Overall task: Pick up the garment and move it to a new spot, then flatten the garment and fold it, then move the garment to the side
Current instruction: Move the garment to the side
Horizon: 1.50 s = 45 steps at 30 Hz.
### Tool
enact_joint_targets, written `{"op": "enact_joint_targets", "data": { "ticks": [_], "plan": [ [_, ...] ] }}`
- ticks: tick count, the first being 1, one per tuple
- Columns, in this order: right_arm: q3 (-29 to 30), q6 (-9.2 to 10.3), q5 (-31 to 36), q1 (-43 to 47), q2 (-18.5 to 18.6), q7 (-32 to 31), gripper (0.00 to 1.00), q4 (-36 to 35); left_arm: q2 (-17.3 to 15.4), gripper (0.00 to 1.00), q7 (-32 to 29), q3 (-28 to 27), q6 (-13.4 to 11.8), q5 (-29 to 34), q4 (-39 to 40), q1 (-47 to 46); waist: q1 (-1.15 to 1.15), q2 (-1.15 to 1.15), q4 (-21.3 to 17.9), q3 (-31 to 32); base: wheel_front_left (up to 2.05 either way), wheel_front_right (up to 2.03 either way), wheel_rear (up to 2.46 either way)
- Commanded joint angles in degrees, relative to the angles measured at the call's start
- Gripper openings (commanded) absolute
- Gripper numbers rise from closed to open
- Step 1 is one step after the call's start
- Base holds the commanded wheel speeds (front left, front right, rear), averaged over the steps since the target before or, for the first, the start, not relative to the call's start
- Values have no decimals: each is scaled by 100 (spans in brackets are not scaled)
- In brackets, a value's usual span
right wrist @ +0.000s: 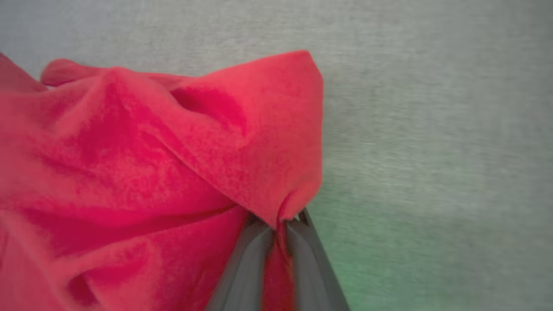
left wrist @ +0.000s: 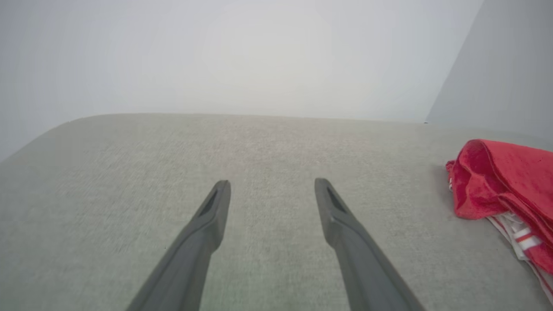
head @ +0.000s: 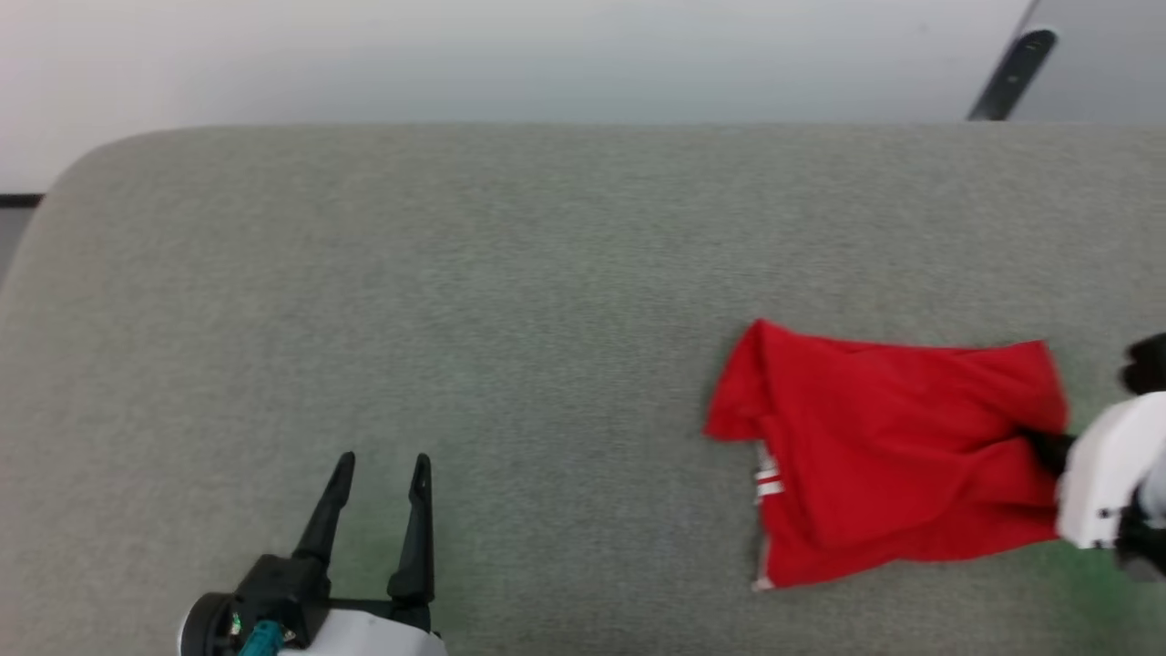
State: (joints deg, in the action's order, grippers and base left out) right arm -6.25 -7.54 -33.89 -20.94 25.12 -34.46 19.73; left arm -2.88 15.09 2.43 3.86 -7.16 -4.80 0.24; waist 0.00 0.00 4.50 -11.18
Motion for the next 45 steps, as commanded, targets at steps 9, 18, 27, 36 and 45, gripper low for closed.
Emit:
{"op": "enact_joint_targets", "data": {
  "ticks": [9,18,27,36,45],
  "plan": [
    [919,10,56,81,419,-83,0,-317,-104,100,2,-104,182,227,416,-203,0,0,-763,-206,0,0,0],
    [1375,10,233,-67,276,-2,0,-233,-188,100,-1,-268,262,315,791,-161,0,0,-872,-405,0,0,0],
    [1530,10,718,-534,656,212,0,235,-302,100,2,-337,301,468,971,-135,0,0,-795,-641,0,0,0],
    [1826,10,1156,-987,816,406,0,885,-489,100,2,-124,324,563,1178,-164,0,0,-750,-880,0,0,0],
    [1876,10,1473,-1391,646,940,0,1723,-674,100,2,-73,347,514,1282,-204,0,0,-810,-1109,0,0,0]
  ]
}}
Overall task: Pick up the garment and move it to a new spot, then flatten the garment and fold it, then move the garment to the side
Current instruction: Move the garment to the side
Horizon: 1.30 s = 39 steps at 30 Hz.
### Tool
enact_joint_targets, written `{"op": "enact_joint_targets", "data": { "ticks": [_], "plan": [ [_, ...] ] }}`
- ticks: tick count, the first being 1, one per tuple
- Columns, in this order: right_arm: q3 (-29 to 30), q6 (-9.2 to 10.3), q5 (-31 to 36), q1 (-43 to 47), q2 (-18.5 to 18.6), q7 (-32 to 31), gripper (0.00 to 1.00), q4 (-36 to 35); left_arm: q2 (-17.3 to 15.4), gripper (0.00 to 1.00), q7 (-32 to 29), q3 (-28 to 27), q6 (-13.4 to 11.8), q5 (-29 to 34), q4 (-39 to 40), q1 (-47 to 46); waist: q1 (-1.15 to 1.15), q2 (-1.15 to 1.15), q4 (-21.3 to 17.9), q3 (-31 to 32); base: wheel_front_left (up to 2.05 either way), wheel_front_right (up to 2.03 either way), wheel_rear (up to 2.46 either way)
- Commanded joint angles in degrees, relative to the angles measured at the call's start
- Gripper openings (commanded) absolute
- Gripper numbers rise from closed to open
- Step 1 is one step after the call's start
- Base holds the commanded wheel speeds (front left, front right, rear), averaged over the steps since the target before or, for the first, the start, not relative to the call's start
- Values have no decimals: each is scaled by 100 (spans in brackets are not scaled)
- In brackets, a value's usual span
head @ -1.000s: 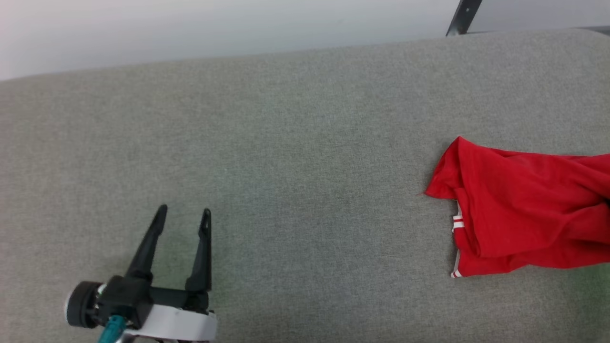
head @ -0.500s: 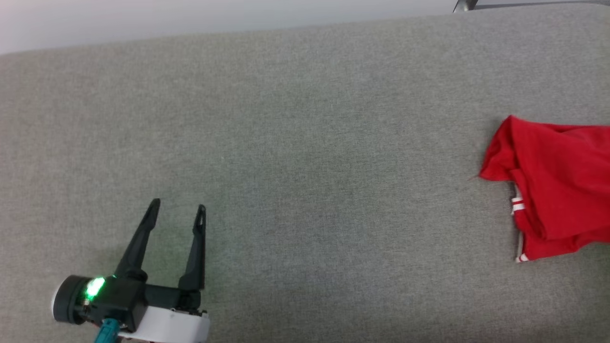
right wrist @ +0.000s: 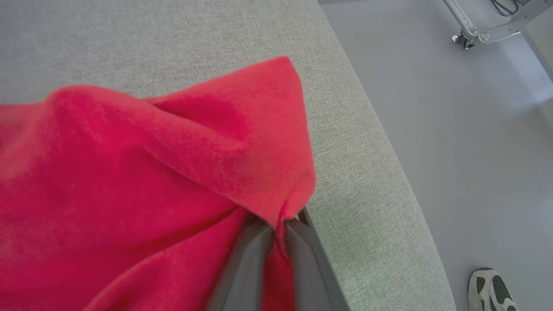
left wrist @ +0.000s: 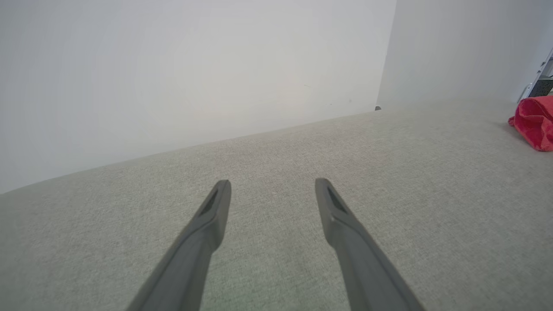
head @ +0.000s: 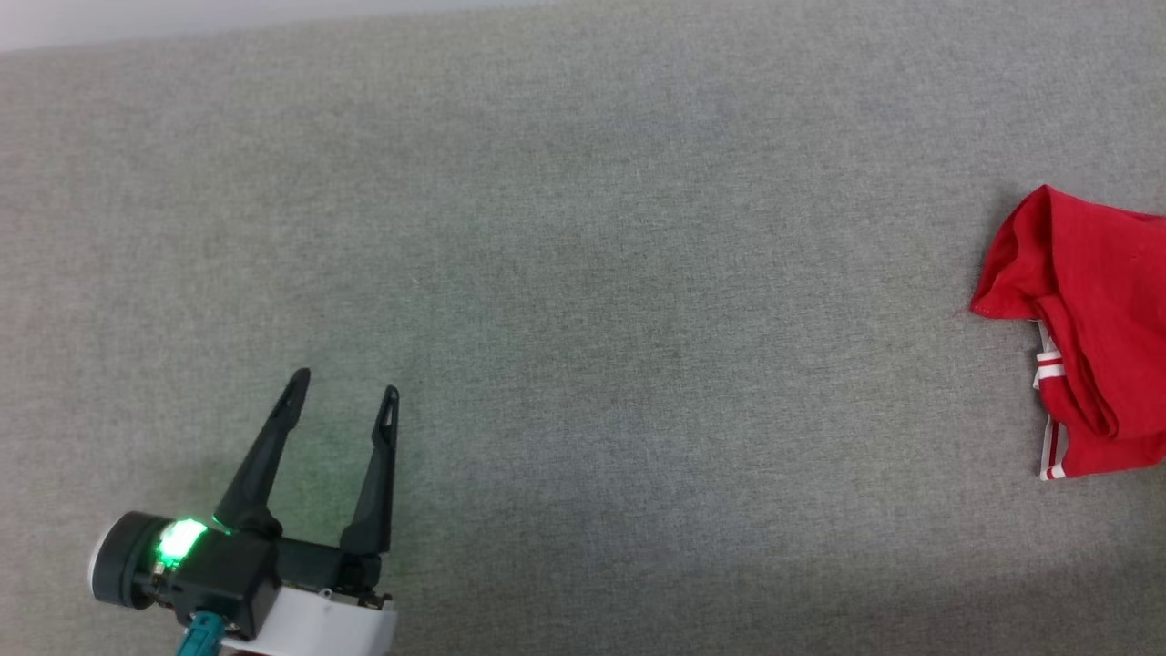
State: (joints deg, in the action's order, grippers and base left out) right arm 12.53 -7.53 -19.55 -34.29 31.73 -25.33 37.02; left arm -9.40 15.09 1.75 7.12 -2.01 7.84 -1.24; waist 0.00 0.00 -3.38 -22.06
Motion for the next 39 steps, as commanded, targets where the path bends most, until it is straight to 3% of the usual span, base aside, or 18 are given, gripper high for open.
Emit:
{"op": "enact_joint_targets", "data": {
  "ticks": [1,11,12,13,14,15,22,29,39],
  "plan": [
    [-13,9,81,-93,-19,86,0,80,-38,100,2,0,23,-6,19,-53,0,0,-27,-30,0,0,0],
    [-216,9,236,-478,-121,531,0,764,-99,100,2,47,31,-19,34,-53,0,0,-102,-95,0,0,0],
    [-233,9,226,-509,-133,567,14,819,-96,100,2,50,33,-25,16,-53,0,0,-111,-77,0,0,0],
    [-233,9,226,-509,-133,567,14,819,-96,100,2,50,33,-25,16,-53,0,0,-111,-77,0,0,0],
    [-290,9,203,-539,-121,660,86,897,-77,100,2,72,33,-29,-32,-39,0,0,-120,-13,0,0,0],
    [-320,9,190,-544,-98,697,100,939,-59,100,2,85,33,-44,-72,-34,0,0,-120,36,0,0,0],
    [-671,9,7,-392,74,905,100,828,69,100,2,158,38,-154,-344,-13,0,0,-69,560,0,0,0],
    [-1344,9,-311,-61,60,943,100,252,157,100,2,178,30,-292,-676,123,0,0,18,1096,0,0,0],
    [-2580,9,-711,649,-331,1309,100,-773,179,100,2,166,36,-394,-1150,291,0,0,230,1860,0,0,0]
  ]
}}
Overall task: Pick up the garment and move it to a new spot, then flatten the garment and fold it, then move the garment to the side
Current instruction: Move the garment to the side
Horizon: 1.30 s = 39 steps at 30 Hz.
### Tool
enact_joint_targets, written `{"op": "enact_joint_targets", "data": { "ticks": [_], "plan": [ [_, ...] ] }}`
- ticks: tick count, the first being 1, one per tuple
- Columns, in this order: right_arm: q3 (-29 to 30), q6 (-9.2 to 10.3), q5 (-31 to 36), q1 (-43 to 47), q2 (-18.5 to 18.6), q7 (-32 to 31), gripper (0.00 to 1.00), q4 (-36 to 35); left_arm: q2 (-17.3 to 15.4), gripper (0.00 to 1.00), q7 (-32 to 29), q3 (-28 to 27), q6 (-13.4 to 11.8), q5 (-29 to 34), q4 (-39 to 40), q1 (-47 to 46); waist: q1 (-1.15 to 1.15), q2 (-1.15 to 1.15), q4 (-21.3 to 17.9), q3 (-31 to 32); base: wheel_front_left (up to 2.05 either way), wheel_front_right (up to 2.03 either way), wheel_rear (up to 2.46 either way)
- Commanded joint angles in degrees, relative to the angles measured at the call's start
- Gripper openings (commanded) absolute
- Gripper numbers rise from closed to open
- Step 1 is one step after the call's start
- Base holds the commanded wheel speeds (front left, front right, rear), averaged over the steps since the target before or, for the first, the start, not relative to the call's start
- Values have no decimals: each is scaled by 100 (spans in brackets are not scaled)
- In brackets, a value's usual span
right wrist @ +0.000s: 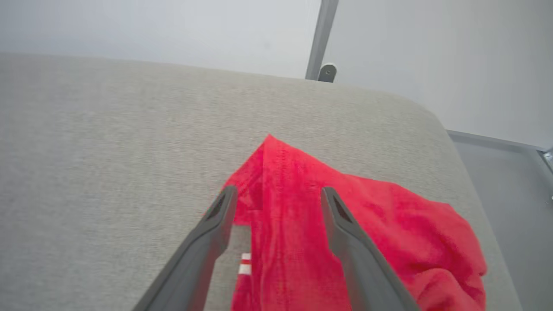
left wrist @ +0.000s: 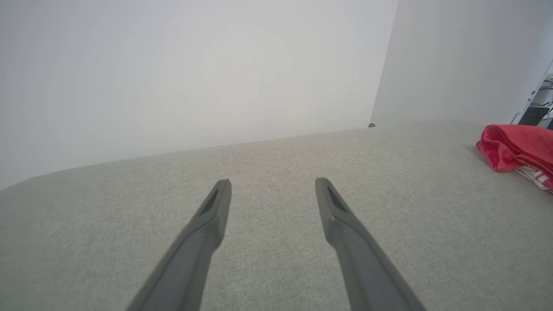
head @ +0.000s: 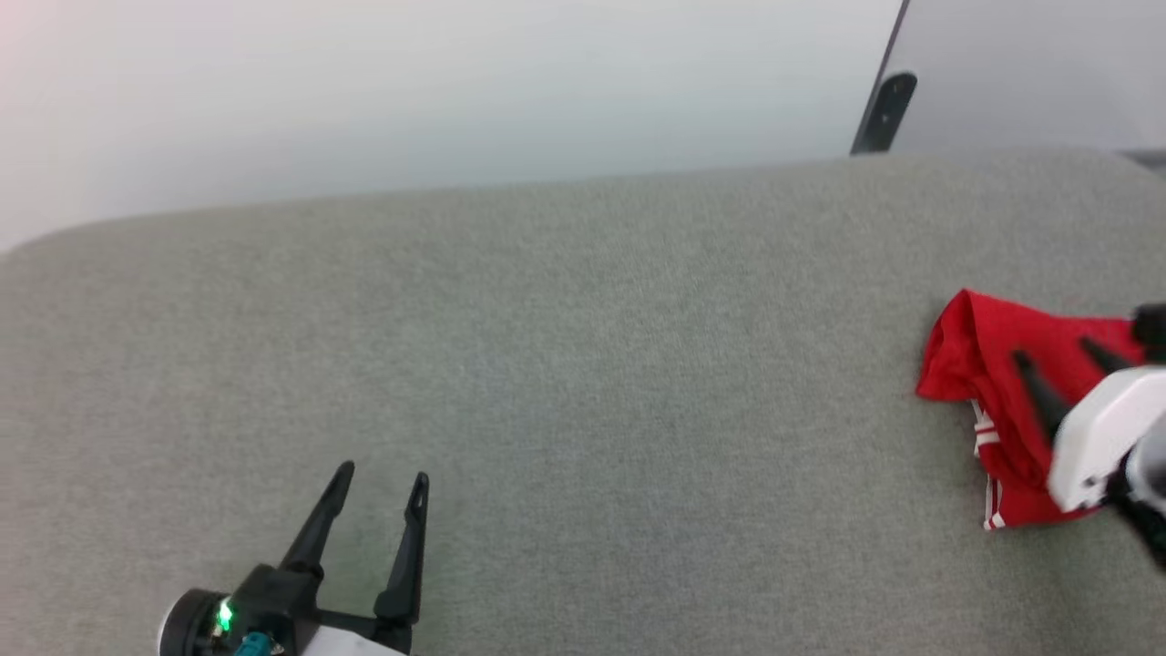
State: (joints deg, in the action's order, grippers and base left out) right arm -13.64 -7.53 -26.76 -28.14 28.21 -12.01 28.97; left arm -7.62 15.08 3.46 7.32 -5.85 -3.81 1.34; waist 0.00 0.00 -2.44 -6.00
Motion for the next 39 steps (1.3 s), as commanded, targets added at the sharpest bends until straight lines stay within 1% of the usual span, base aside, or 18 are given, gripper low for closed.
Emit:
{"op": "enact_joint_targets", "data": {
  "ticks": [1,6,11,16,21,26,31,35,39],
  "plan": [
    [-46,9,-21,112,-28,46,100,-35,9,100,3,-9,17,-14,-18,37,0,0,171,315,0,0,0],
    [-287,9,-215,454,-429,302,100,-271,5,100,3,-94,18,-128,-213,77,0,0,273,603,0,0,0],
    [-218,9,-244,748,-829,735,100,-408,5,100,3,-185,15,-199,-337,114,0,0,334,755,0,0,0],
    [-111,9,-149,1186,-1013,963,100,-623,42,100,3,-294,15,-297,-518,219,0,0,381,862,0,0,0],
    [299,9,-88,1794,-1095,1030,100,-1089,90,100,3,-342,15,-381,-558,426,0,0,406,906,0,0,0],
    [798,9,67,2462,-1229,908,100,-1761,100,100,3,-400,16,-474,-479,681,0,0,428,896,0,0,0],
    [1232,9,274,3100,-1497,686,100,-2493,131,100,3,-496,-32,-526,-187,1071,0,0,430,882,0,0,0],
    [1431,9,457,3439,-1704,466,100,-2977,112,100,3,-521,-51,-531,7,1294,0,0,412,860,0,0,0],
    [1534,9,554,3594,-1834,284,100,-3280,123,100,-8,-482,-86,-513,73,1384,0,0,402,860,0,0,0]
  ]
}}
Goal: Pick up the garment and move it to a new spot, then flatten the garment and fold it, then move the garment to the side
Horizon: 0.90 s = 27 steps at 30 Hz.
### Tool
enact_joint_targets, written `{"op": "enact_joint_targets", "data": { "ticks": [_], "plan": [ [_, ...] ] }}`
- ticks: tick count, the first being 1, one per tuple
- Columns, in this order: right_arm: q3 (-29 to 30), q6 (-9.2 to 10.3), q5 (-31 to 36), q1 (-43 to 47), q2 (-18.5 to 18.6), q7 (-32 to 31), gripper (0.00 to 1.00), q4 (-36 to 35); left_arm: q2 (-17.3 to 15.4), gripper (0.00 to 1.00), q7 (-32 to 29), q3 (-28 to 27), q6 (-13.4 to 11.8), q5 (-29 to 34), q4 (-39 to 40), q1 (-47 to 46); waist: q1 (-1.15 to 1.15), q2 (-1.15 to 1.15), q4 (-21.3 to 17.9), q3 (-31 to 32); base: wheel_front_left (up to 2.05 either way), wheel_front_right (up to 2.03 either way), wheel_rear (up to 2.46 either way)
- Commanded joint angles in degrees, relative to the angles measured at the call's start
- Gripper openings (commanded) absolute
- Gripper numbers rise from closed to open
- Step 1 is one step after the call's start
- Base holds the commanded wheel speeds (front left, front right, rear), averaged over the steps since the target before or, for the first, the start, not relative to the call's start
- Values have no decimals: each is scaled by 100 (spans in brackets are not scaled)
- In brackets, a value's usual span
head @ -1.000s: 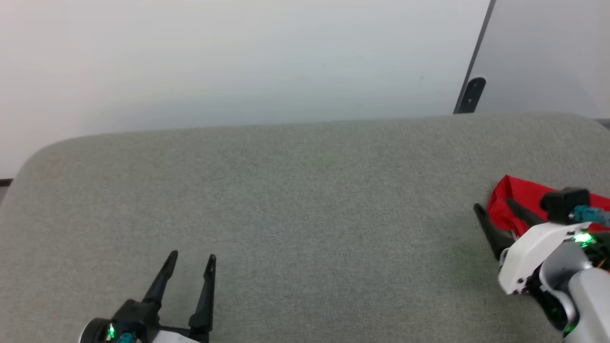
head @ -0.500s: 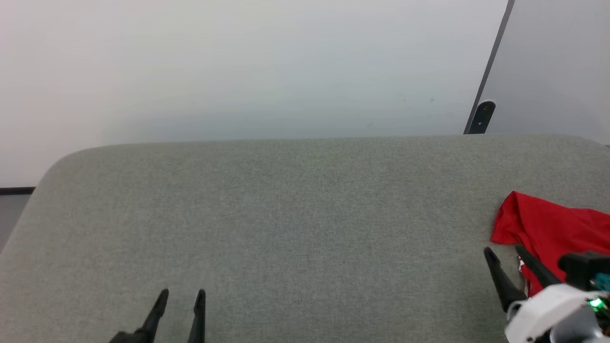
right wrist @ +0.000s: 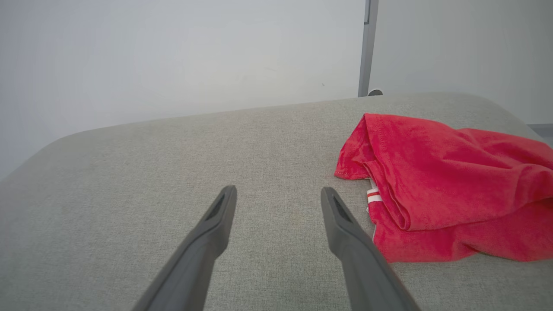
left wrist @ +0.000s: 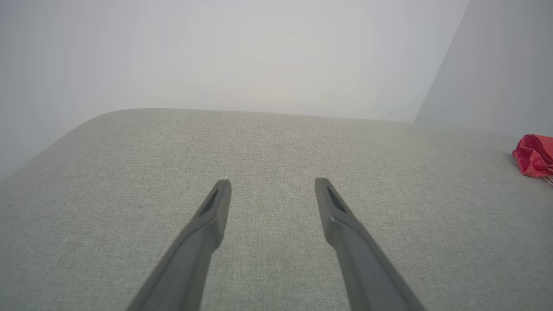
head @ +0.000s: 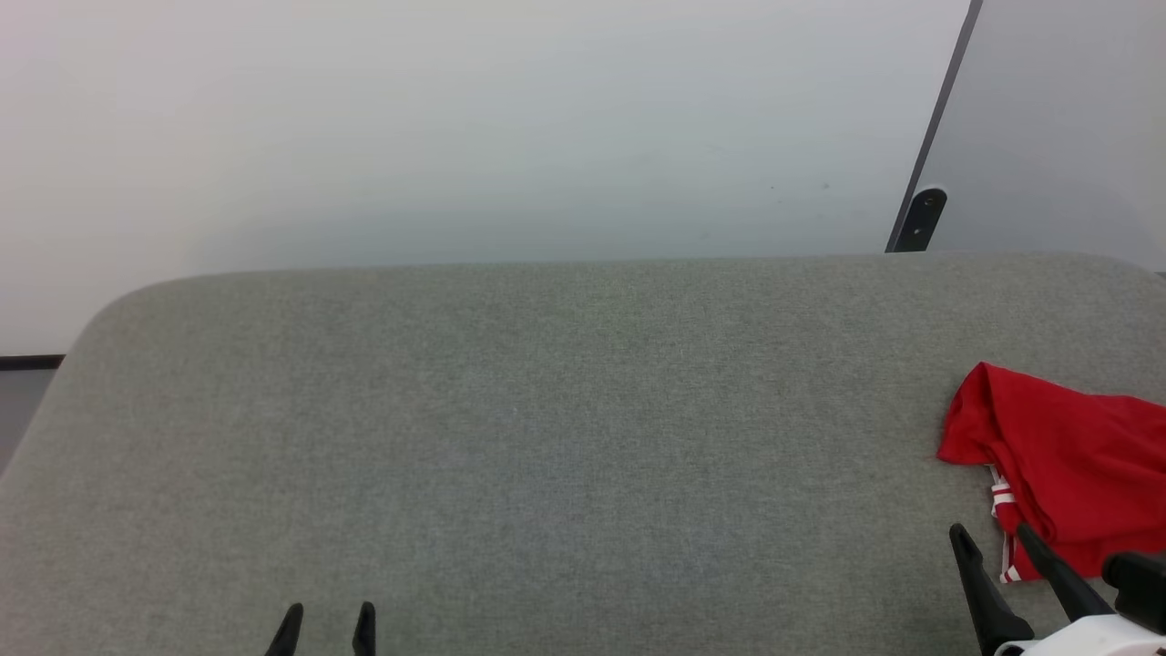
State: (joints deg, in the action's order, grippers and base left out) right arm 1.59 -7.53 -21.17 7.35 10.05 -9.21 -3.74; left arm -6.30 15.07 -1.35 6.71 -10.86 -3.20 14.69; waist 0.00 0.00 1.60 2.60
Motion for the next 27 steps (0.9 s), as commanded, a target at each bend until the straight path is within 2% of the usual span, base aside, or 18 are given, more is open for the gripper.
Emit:
{"op": "enact_joint_targets", "data": {
  "ticks": [1,21,22,27],
  "plan": [
    [30,9,14,63,-40,-30,100,-56,-6,100,-13,11,-28,-20,15,46,0,0,-4,4,0,0,0],
    [105,9,111,241,-214,-211,100,-408,-77,100,3,93,-111,-31,61,-73,0,0,30,4,0,0,0],
    [105,0,91,163,-193,-199,0,-391,-69,0,-18,97,-110,-34,69,-37,0,0,30,5,0,0,0],
    [87,0,77,178,-232,-198,0,-176,-16,0,-48,116,-111,-41,-115,-1,0,0,30,5,0,0,0]
  ]
}}
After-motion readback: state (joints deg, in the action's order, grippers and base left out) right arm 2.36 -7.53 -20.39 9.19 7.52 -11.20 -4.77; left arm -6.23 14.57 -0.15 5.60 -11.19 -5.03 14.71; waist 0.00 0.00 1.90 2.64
